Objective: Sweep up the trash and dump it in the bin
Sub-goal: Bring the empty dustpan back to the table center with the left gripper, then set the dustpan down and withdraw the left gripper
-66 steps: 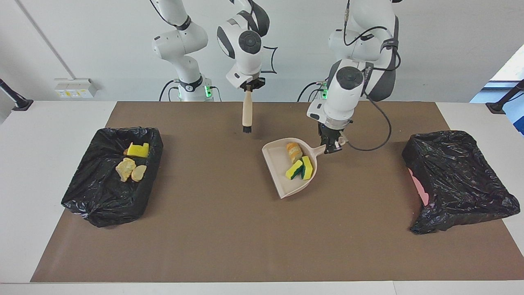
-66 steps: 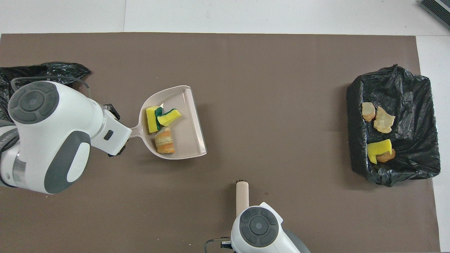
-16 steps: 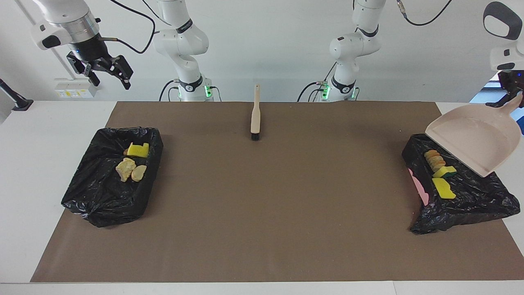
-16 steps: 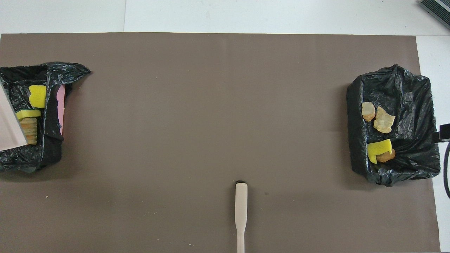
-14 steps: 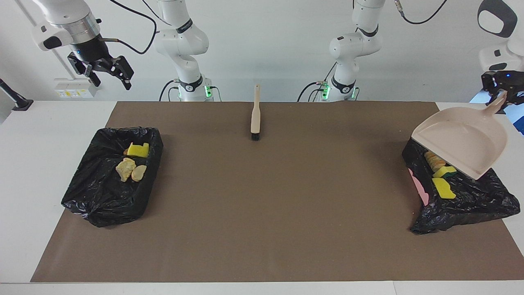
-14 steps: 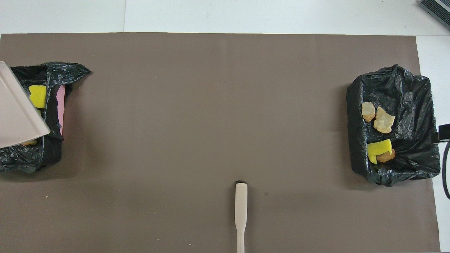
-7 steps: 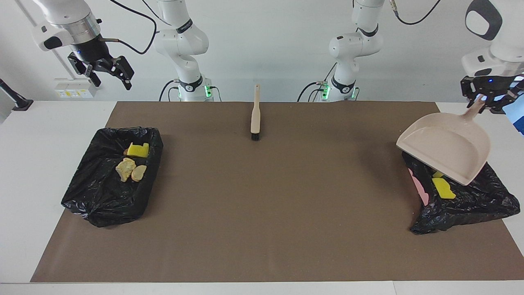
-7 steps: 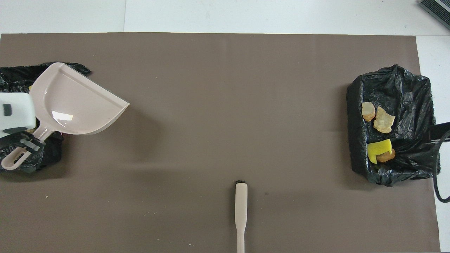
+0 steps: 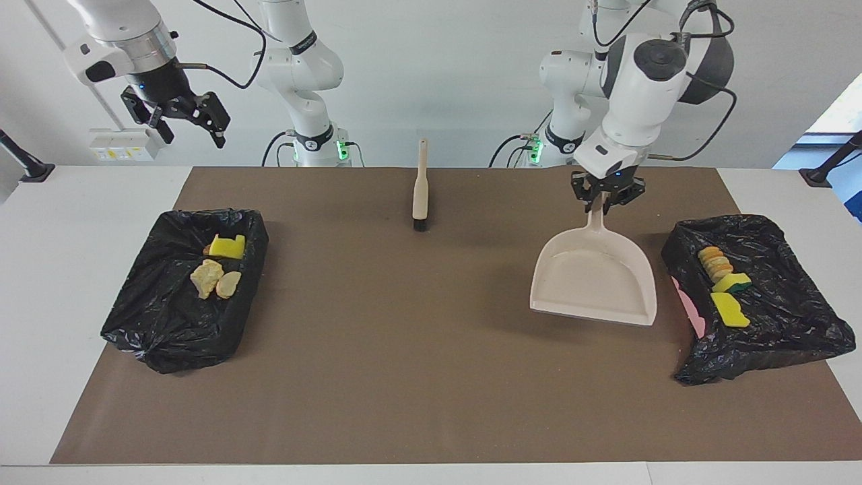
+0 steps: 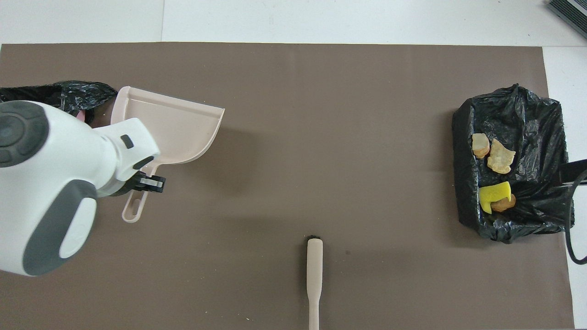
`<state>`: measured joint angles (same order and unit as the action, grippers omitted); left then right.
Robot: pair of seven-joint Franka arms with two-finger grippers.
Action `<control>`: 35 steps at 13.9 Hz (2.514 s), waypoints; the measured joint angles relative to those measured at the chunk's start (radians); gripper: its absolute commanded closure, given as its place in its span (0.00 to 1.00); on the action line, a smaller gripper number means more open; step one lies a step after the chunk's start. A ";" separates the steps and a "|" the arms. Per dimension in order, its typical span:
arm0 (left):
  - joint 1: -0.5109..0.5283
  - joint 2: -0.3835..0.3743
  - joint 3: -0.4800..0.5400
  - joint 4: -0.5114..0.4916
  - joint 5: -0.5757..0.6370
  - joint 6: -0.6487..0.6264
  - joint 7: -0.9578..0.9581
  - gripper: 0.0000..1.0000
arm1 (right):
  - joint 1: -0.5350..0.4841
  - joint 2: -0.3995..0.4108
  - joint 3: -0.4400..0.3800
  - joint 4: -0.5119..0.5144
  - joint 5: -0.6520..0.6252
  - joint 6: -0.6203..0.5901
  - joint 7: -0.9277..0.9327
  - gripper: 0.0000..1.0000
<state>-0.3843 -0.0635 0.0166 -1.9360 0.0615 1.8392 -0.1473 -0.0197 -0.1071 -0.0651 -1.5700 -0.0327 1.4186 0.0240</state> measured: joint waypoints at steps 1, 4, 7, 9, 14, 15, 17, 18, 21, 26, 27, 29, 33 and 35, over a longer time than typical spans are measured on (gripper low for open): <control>-0.035 0.021 -0.001 -0.006 -0.019 0.053 -0.053 1.00 | 0.000 0.000 0.000 0.000 0.000 0.000 0.000 0.00; -0.119 0.094 0.000 -0.011 -0.043 0.171 -0.160 1.00 | 0.000 0.000 0.000 0.000 0.000 0.000 0.000 0.00; -0.190 0.179 0.000 -0.012 -0.048 0.282 -0.277 1.00 | 0.000 0.000 0.000 0.000 0.000 0.000 0.000 0.00; -0.217 0.215 0.000 -0.012 -0.070 0.319 -0.322 1.00 | 0.000 0.000 0.000 0.000 0.000 0.000 0.000 0.00; -0.262 0.325 0.003 0.083 -0.199 0.400 -0.362 1.00 | 0.000 0.000 0.000 0.000 0.000 0.000 0.000 0.00; -0.266 0.375 0.003 0.151 -0.240 0.384 -0.363 1.00 | 0.000 0.000 0.000 0.000 0.000 0.000 0.000 0.00; -0.285 0.475 0.003 0.264 -0.245 0.357 -0.374 1.00 | 0.000 0.000 0.000 0.000 0.000 0.000 0.000 0.00; -0.301 0.513 0.002 0.300 -0.244 0.355 -0.381 1.00 | 0.000 0.000 0.000 0.000 0.000 0.000 0.000 0.00; -0.322 0.544 0.004 0.343 -0.228 0.338 -0.394 1.00 | 0.000 0.000 0.000 0.000 0.000 0.000 0.000 0.00; -0.333 0.544 0.005 0.346 -0.222 0.310 -0.394 0.00 | 0.000 0.000 0.000 0.000 0.000 0.000 0.000 0.00; -0.333 0.544 0.005 0.346 -0.221 0.308 -0.394 0.00 | 0.000 0.000 0.000 0.000 0.000 0.000 0.000 0.00; -0.333 0.539 0.012 0.346 -0.221 0.297 -0.394 0.00 | 0.000 0.000 0.000 0.000 0.000 0.000 0.000 0.00; -0.312 0.452 0.059 0.340 -0.185 0.167 -0.390 0.00 | 0.000 0.000 0.000 0.000 0.000 0.000 0.000 0.00; -0.264 0.389 0.066 0.314 -0.157 0.121 -0.379 0.00 | 0.000 0.000 0.000 0.000 0.000 0.000 0.000 0.00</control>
<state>-0.6484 0.3258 0.0829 -1.6215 -0.0958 1.9601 -0.5267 -0.0197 -0.1071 -0.0651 -1.5701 -0.0327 1.4186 0.0240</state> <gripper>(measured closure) 0.000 0.000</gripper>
